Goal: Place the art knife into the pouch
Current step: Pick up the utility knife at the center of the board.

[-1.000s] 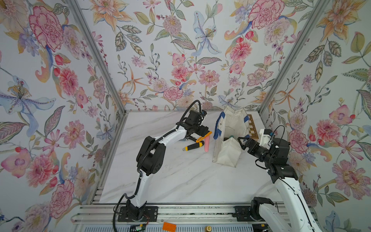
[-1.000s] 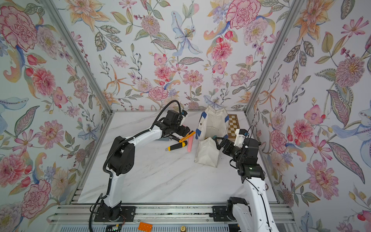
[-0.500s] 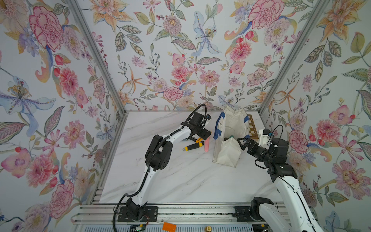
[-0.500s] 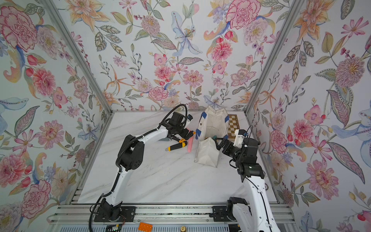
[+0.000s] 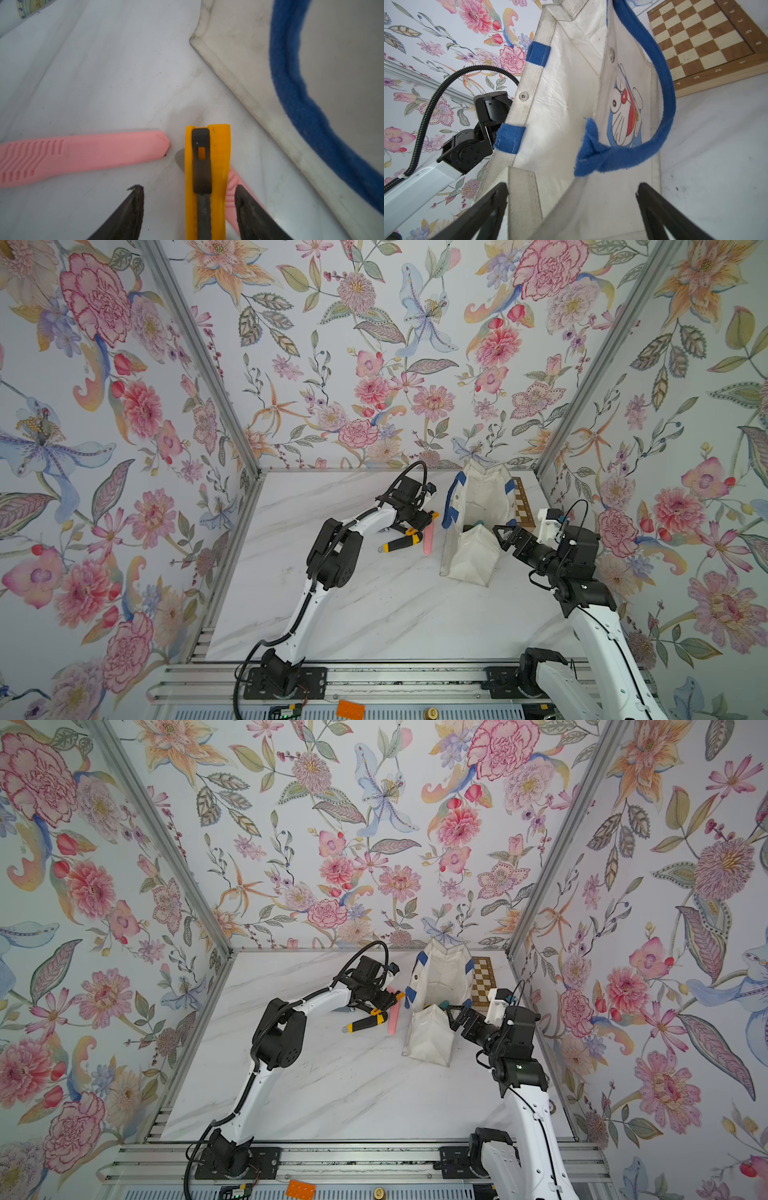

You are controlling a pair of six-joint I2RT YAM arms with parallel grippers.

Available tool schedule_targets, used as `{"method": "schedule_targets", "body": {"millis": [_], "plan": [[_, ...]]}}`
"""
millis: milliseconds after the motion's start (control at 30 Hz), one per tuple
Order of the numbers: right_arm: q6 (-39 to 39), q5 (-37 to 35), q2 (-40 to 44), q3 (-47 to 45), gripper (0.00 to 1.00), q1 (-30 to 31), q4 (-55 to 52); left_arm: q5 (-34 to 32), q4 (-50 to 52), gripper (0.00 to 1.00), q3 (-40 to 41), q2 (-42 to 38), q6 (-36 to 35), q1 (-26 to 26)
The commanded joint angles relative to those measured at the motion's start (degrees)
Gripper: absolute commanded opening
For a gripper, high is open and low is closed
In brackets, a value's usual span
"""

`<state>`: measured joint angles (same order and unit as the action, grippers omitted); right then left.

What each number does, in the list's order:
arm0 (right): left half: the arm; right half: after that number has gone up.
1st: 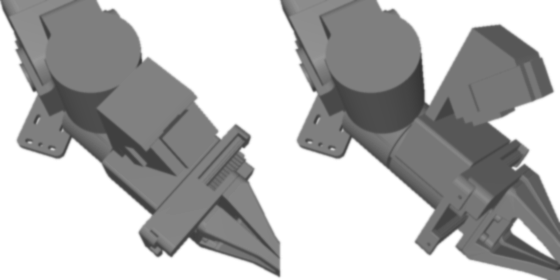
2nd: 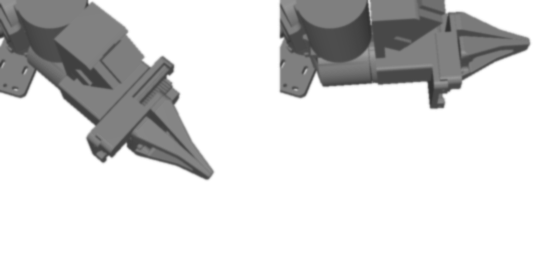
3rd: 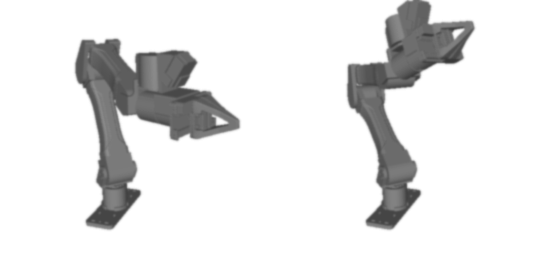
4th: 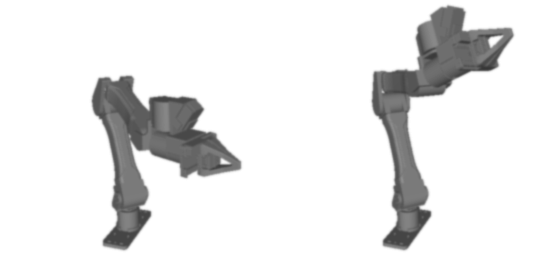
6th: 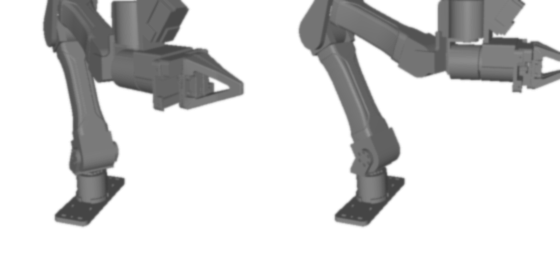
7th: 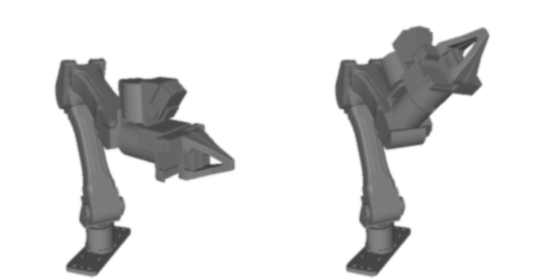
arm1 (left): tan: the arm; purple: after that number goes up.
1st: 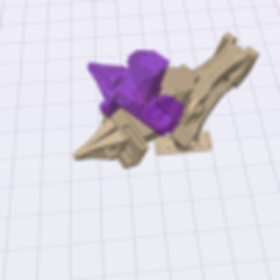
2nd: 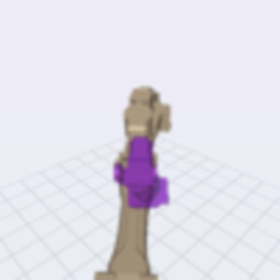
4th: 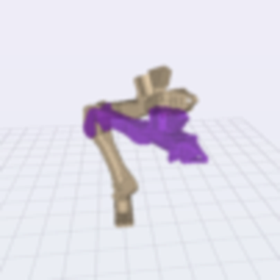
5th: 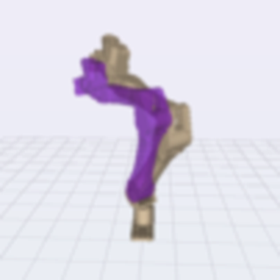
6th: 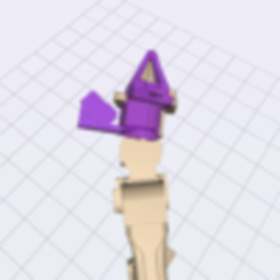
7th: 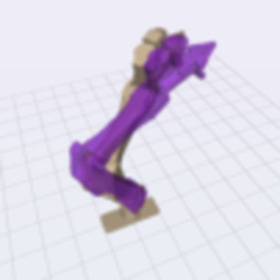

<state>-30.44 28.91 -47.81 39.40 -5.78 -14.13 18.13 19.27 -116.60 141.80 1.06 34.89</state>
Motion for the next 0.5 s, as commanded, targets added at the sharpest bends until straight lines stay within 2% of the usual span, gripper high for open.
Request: {"method": "schedule_targets", "body": {"millis": [0, 167, 467], "plan": [[0.9, -0.8, 0.9, -0.4, 0.99, -0.5, -0.7, 2.4, 0.5, 0.64, -2.0, 2.0, 0.6, -0.6], [0.9, -0.8, 1.3, -0.5, 0.99, -0.9, -0.9, 2.6, 0.4, 0.51, -1.9, 2.6, 1.3, -0.6], [0.8, -1.0, 1.6, -1.0, 0.99, -1.5, -0.9, 4.7, -2.9, 0.17, 2.2, 1.6, 3.8, -0.6]]}}
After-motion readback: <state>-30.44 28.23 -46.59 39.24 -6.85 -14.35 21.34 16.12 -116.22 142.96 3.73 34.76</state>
